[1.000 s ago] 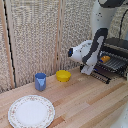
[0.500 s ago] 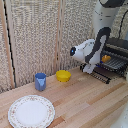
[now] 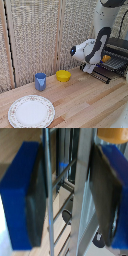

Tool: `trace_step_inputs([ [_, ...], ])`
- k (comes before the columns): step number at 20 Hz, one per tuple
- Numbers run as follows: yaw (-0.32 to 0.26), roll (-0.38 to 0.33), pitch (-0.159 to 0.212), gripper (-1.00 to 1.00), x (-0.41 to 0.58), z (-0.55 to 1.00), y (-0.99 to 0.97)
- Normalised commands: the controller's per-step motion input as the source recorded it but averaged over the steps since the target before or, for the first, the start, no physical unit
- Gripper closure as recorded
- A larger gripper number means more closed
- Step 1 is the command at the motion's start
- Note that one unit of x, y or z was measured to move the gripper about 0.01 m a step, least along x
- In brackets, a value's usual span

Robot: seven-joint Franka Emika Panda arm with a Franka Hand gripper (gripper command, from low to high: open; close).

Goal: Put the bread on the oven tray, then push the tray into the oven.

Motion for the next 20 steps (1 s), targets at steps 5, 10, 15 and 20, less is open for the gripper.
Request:
trace_step_inputs([
  [5,0.0,0.112,0.011,1.0,0.198,0.87,-0.45],
  [10,0.024,0.114,0.021,1.0,0.098,0.83,-0.55],
  [15,0.082,0.061,0.011,1.0,-0.159,0.55,-0.78],
  [20,0.098,0.002,0.003,1.0,-0.326,0.32,-0.79],
])
